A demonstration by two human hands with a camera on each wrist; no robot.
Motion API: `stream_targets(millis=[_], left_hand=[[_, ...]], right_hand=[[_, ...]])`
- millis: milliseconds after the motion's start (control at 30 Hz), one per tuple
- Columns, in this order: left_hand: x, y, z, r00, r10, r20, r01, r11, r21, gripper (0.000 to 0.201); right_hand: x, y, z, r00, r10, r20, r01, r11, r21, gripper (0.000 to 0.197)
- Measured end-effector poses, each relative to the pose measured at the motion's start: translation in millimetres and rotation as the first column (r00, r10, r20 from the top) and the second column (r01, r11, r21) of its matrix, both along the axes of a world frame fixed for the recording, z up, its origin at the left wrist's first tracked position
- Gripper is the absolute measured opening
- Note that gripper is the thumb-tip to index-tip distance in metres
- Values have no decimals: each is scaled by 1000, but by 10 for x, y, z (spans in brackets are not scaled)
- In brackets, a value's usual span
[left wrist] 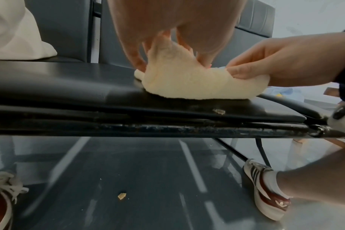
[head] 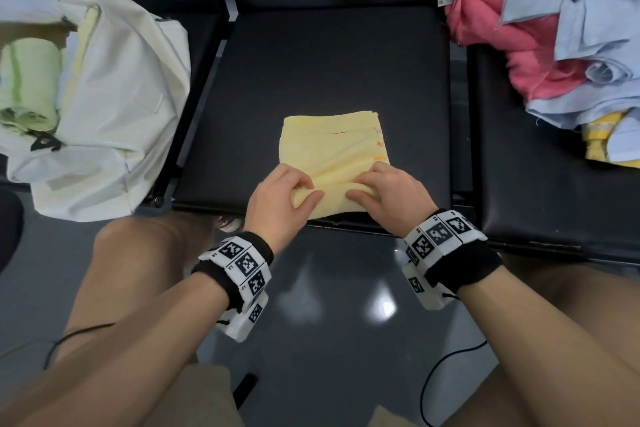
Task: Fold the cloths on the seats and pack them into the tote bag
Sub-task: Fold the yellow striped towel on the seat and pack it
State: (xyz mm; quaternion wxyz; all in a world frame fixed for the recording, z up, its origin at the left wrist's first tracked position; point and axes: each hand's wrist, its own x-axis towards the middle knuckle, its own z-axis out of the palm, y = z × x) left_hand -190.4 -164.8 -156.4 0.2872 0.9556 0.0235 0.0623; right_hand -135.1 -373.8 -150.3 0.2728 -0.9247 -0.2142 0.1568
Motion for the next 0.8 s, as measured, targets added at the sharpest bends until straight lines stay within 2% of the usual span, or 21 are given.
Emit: stream_targets(millis=[100,167,233,433,667,800], left_hand=[[-54,-43,10,981,-87,174,52,979,199,20],[-98,-63,3,968,-183,173,129,950,285,25],[-130,-67,-26,972,-208,114,162,934,320,31],[-81,-104,-24,985,-162,51,140,944,299,27],[46,-84,77,984,-139,-113,166,943,287,34],[91,-25,78,975,-112,-192,159,954,253,40]], right_hand=[[8,18,-23,1000,-18,11,19,1000,-8,36],[10,26,-33,999,-36,10,36,999,-14,36],[6,35,-19,998,-55,-6,54,998,-12,36],[2,-9,36,997,-63,-41,68,989,129,29],[12,-69,52,997,-37,-64,46,987,155,45],[41,-53,58,994,-58,-95,67,993,93,34]])
